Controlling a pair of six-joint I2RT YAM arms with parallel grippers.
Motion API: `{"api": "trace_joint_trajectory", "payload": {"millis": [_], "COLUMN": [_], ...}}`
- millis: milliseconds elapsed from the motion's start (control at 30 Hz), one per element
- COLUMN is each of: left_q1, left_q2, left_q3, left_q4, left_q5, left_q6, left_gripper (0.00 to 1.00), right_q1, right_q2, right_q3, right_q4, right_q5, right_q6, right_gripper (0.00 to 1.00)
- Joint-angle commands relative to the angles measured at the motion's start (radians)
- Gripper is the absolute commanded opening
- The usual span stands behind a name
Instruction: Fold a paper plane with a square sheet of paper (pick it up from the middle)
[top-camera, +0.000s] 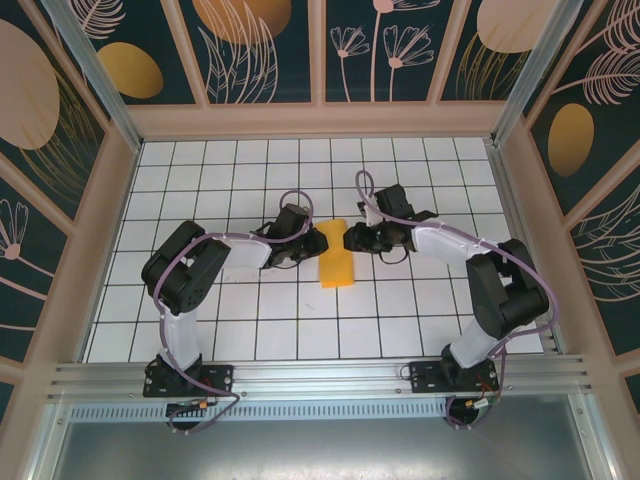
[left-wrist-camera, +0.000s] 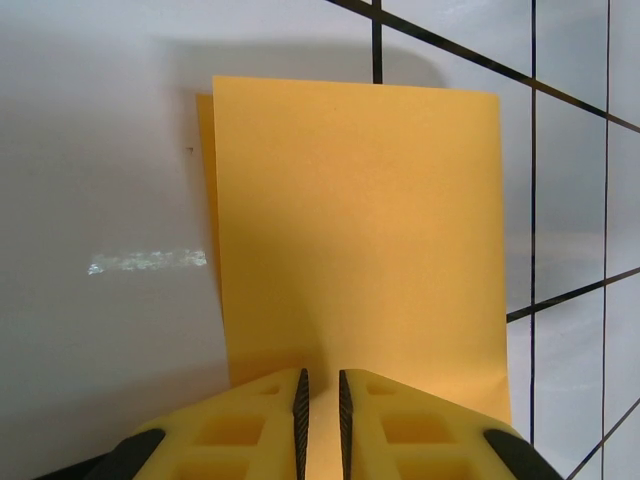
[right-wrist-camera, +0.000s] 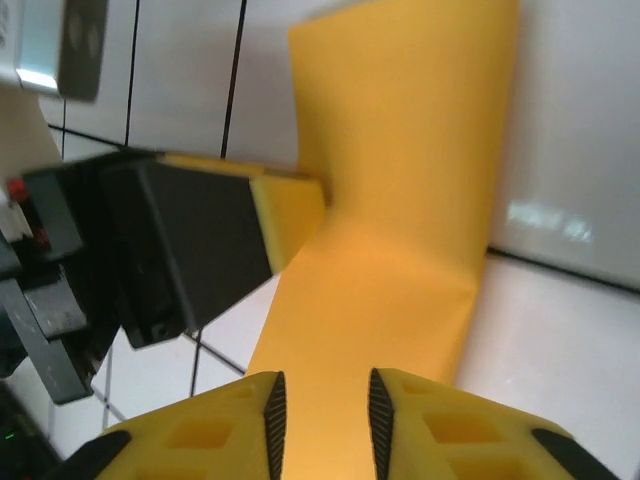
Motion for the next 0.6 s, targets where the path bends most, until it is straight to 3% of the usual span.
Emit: {"api": "trace_joint_trajectory", "payload": {"millis": [0, 200, 567], "left_q1": [-0.009, -0.009, -0.009], "left_q2": [0.071, 0.074, 0.078], "left_q3": [-0.006, -0.01, -0.013], "left_q4": [-0.081, -0.085, -0.091], "left_q5": [-0.041, -0.056, -0.078], "left_q6": [0.015, 0.009, 0.005], "left_gripper": [0.2, 0.19, 0.18], "right_q1": [0.027, 0.037, 0.037], "right_q2": [0.025, 0.073, 0.079], "right_q3": [-0.028, -0.056, -0.116], "right_q4": [0.035, 0.045, 0.055], "right_q5": [-0.099, -0.098, -0.088], "right_q6": [0.059, 0.074, 0.078], "right_gripper": [0.27, 0.2, 0.2]}}
